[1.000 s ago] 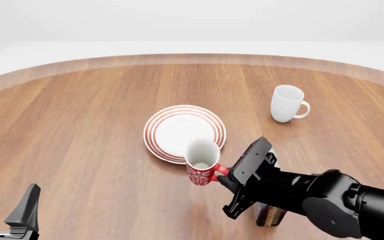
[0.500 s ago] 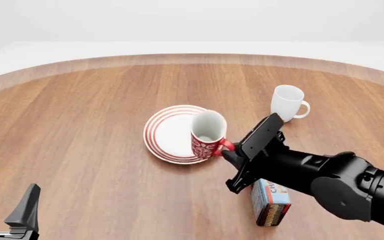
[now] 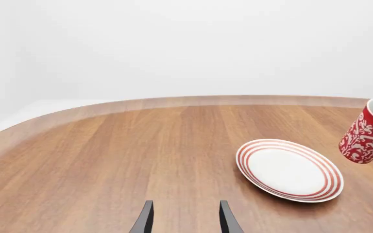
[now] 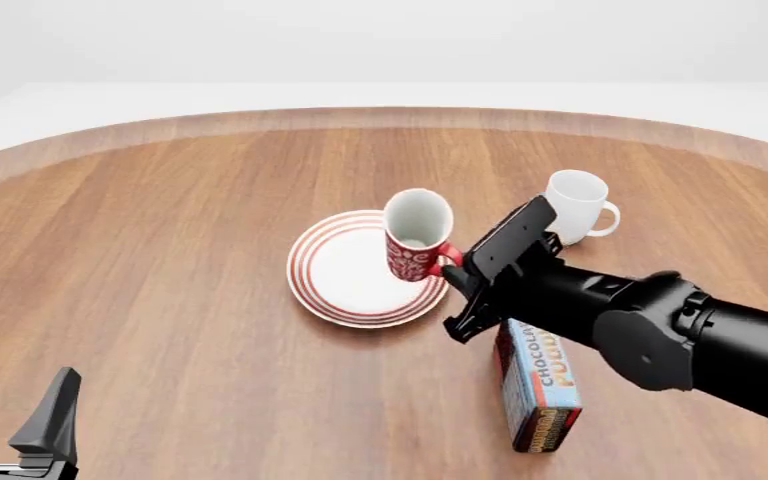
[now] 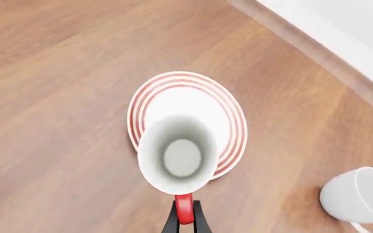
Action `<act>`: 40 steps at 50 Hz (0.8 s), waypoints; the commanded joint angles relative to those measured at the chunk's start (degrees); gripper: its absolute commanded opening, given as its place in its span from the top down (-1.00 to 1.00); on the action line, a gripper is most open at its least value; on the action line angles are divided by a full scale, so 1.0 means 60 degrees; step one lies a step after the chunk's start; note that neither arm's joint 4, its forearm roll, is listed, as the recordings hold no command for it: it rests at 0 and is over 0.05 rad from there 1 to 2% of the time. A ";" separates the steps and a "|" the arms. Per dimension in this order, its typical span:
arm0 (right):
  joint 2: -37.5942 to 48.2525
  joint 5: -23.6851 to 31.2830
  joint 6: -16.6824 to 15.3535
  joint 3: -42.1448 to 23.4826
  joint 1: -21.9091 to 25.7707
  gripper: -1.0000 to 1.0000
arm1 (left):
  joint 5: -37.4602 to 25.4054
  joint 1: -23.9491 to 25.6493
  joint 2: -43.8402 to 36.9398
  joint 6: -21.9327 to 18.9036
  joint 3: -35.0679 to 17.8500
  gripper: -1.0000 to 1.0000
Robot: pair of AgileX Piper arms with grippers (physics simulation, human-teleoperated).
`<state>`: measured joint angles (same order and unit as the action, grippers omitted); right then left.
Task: Pick up the red mug and put it on the plate
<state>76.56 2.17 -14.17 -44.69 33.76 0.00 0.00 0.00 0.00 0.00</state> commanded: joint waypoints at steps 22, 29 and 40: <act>0.2265 -0.1005 -0.0001 -0.1377 -0.0260 1.00 | 0.0000 0.0000 0.0000 0.0000 0.0000 -1.00; 0.2591 -0.1207 -0.0036 -0.1616 -0.0313 1.00 | 0.0000 0.0000 0.0000 0.0000 0.0000 -1.00; 0.3082 -0.1505 -0.0083 -0.1965 -0.0474 1.00 | 0.0000 0.0000 0.0000 0.0000 0.0000 -1.00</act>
<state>92.43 -5.18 -14.79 -54.42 31.62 0.00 0.00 0.00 0.00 0.00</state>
